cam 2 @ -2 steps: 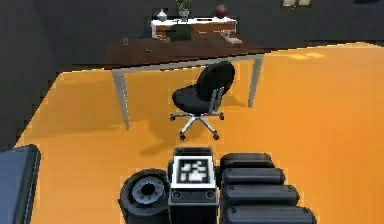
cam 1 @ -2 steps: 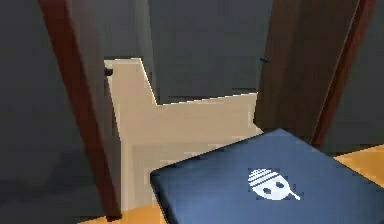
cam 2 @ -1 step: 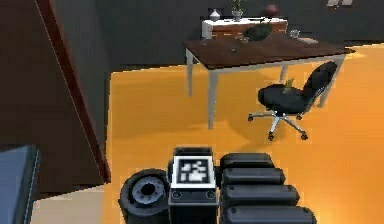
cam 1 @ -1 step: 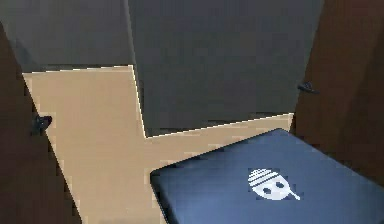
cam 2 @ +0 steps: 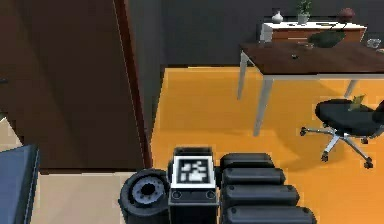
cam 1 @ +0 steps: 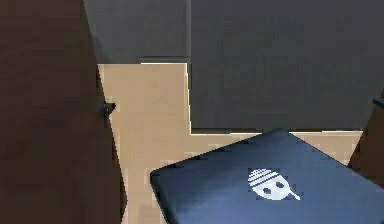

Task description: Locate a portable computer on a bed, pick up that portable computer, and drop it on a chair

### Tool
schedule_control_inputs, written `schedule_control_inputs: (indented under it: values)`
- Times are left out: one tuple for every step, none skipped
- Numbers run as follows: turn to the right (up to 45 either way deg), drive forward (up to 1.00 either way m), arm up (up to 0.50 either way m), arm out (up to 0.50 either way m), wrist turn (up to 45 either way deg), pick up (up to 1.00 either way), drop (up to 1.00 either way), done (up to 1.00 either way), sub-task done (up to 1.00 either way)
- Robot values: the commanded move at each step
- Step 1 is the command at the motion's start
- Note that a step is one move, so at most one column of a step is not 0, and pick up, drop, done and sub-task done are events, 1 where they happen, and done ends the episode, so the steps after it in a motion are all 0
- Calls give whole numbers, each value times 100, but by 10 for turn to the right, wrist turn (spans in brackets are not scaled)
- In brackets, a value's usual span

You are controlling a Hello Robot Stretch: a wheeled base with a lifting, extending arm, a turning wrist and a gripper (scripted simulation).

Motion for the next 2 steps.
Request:
schedule_control_inputs:
  values:
    - [0, 100, 0, 0, 0, 0, 0, 0, 0]
    - [-60, 0, 0, 0, 0, 0, 0, 0, 0]
